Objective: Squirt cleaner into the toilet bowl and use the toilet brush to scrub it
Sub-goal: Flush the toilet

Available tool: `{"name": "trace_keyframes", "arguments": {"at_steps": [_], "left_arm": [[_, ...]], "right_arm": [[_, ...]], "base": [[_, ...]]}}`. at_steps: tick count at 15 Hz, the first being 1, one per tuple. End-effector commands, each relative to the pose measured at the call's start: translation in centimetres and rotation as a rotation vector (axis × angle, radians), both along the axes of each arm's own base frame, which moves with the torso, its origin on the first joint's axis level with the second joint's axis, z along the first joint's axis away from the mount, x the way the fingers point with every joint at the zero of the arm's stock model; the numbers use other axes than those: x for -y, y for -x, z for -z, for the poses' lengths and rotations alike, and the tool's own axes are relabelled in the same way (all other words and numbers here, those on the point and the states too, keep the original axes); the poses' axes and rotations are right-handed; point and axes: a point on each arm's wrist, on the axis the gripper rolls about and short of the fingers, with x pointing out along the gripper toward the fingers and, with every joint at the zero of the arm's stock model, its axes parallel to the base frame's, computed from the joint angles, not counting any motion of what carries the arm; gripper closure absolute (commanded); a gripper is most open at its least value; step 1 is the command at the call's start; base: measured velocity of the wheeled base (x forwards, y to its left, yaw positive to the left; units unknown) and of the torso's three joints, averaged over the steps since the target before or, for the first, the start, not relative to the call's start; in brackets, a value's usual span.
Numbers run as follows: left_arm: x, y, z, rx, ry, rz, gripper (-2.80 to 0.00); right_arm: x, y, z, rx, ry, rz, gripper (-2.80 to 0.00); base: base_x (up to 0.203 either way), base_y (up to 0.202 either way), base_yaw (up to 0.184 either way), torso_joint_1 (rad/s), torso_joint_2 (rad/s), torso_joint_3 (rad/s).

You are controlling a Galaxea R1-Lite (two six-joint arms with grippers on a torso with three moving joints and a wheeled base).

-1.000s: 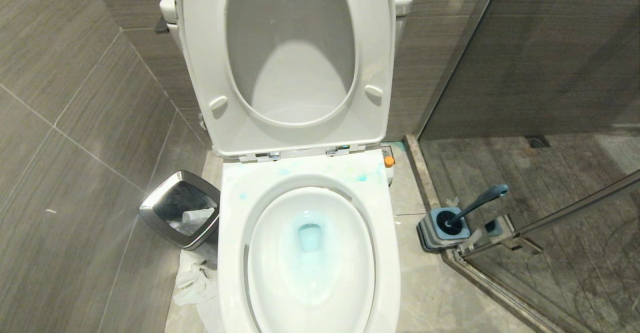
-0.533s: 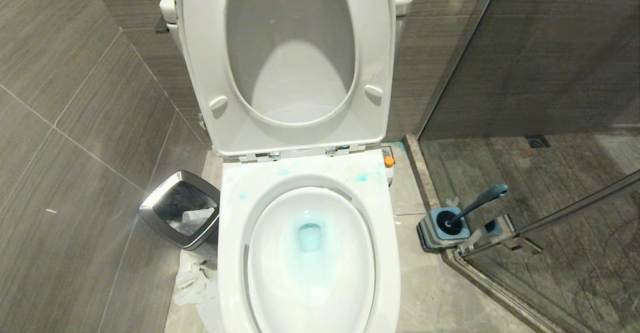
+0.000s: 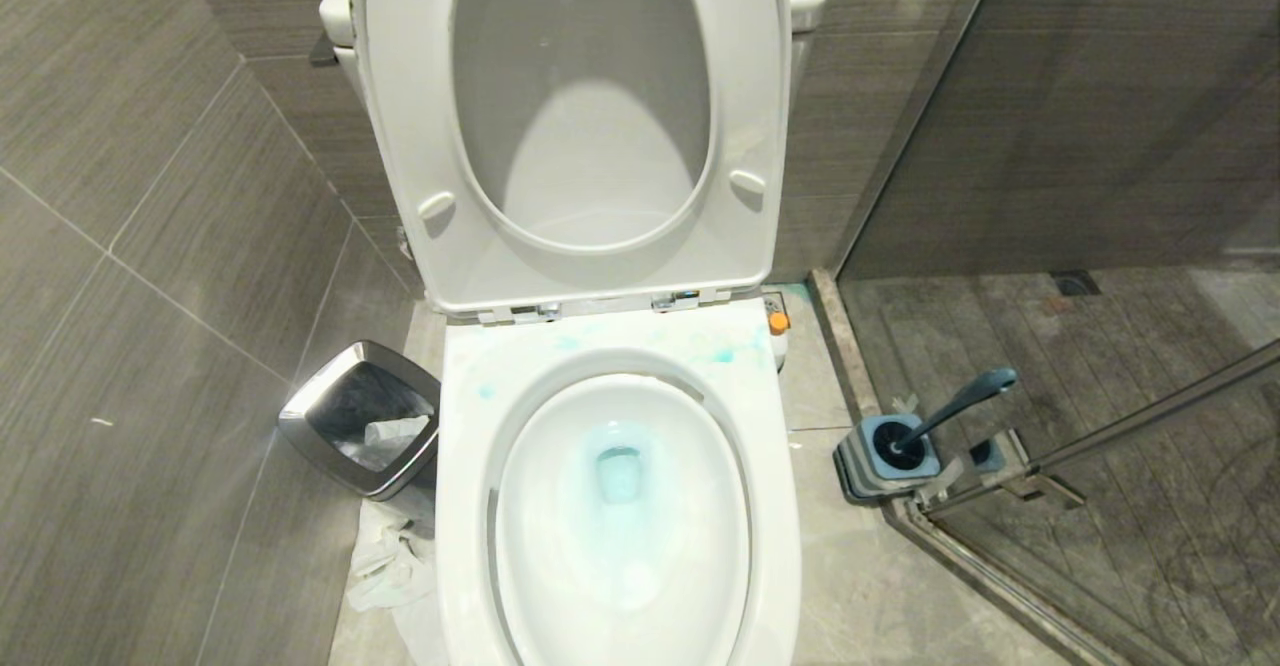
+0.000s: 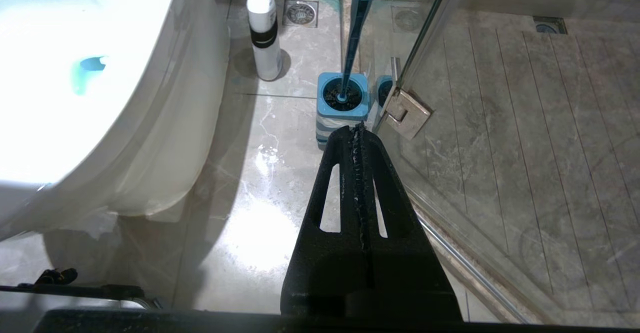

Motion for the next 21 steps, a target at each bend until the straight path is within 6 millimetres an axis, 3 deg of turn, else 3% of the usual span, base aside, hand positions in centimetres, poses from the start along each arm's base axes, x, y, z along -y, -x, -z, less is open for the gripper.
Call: {"name": "trace_keyframes", "arguments": {"at_steps": [1, 3, 7, 10, 12, 14, 17, 21], "left_arm": [[0.0, -5.1, -3.8, -0.111, 0.003, 0.006, 0.00], [0.1, -9.2, -6.1, -0.133, 0.006, 0.012, 0.00], [-0.2, -19.4, -9.3, -0.087, 0.025, -0.005, 0.00], [-1.1, -26.6, -12.1, 0.016, 0.048, -0.036, 0.00], [-1.9, -30.4, -14.2, 0.114, 0.082, -0.046, 0.00], [-3.1, -33.5, -15.5, 0.191, 0.111, -0.066, 0.00], [-4.2, -37.1, -15.3, 0.218, 0.178, -0.057, 0.00], [-1.6, -38.8, -14.4, 0.193, 0.248, 0.051, 0.00]], "right_arm": [[0.0, 0.0, 0.0, -0.001, 0.000, 0.000, 0.00], [0.0, 0.0, 0.0, -0.001, 0.001, 0.000, 0.00], [0.0, 0.0, 0.0, -0.001, 0.000, 0.000, 0.00], [0.0, 0.0, 0.0, -0.001, 0.000, 0.000, 0.00], [0.0, 0.0, 0.0, -0.001, 0.000, 0.000, 0.00], [0.0, 0.0, 0.0, -0.001, 0.000, 0.000, 0.00], [0.0, 0.0, 0.0, -0.001, 0.001, 0.000, 0.00], [0.0, 0.0, 0.0, -0.001, 0.001, 0.000, 0.00]], "base": [[0.000, 0.000, 0.000, 0.000, 0.00, 0.000], [0.000, 0.000, 0.000, 0.000, 0.00, 0.000], [0.000, 0.000, 0.000, 0.000, 0.00, 0.000], [0.000, 0.000, 0.000, 0.000, 0.00, 0.000], [0.000, 0.000, 0.000, 0.000, 0.00, 0.000], [0.000, 0.000, 0.000, 0.000, 0.00, 0.000], [0.000, 0.000, 0.000, 0.000, 0.00, 0.000], [0.000, 0.000, 0.000, 0.000, 0.00, 0.000]]}}
